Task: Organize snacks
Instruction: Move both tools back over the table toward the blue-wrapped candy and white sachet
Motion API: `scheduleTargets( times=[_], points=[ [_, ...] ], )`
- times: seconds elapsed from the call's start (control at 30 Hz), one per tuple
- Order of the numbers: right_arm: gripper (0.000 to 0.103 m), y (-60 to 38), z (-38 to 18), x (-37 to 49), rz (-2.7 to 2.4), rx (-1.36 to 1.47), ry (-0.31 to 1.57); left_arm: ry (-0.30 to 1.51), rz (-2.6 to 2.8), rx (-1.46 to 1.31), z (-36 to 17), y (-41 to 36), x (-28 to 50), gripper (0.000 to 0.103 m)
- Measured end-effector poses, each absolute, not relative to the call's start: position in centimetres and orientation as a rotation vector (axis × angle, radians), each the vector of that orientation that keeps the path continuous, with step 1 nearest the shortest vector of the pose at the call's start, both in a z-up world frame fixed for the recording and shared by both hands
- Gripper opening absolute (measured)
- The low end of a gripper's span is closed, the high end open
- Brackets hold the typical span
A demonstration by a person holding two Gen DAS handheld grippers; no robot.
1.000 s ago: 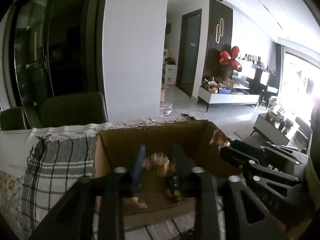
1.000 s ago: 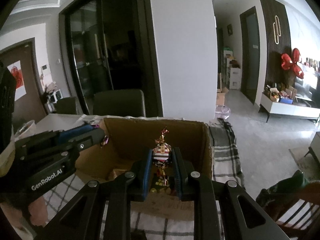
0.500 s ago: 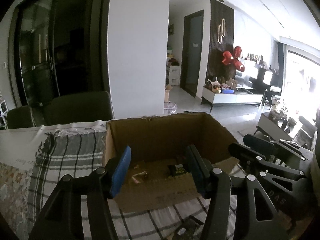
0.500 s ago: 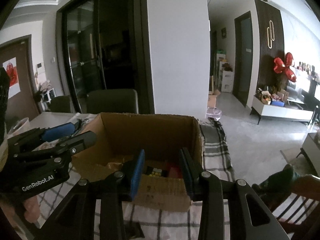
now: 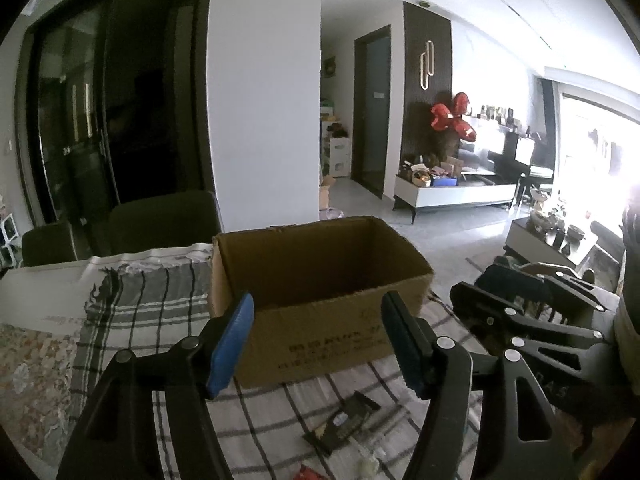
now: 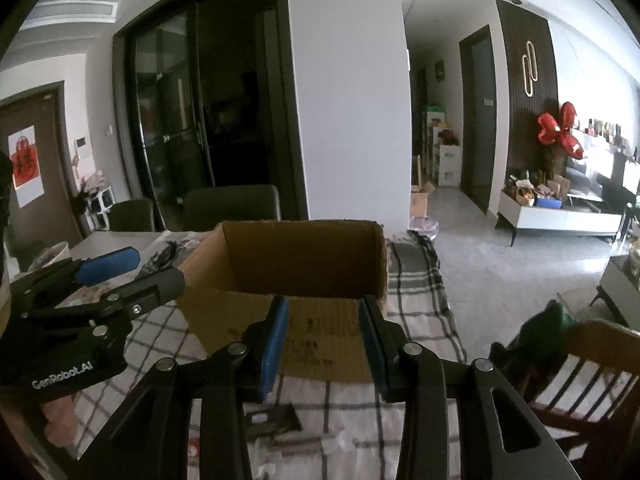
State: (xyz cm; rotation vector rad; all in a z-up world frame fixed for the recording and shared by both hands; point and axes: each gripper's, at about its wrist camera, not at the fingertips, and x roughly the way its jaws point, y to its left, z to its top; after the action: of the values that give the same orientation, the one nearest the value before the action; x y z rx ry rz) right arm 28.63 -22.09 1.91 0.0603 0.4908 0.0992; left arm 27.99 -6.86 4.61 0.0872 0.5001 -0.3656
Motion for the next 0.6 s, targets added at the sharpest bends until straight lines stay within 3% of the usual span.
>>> scheduleTargets(
  times=[0.6],
  points=[
    [0.056, -22.3, 2.1, 21.6, 0.032, 0.042, 0.449, 0.502, -0.432, 0.131, 3.4, -6.7, 22.0, 0.069]
  ],
)
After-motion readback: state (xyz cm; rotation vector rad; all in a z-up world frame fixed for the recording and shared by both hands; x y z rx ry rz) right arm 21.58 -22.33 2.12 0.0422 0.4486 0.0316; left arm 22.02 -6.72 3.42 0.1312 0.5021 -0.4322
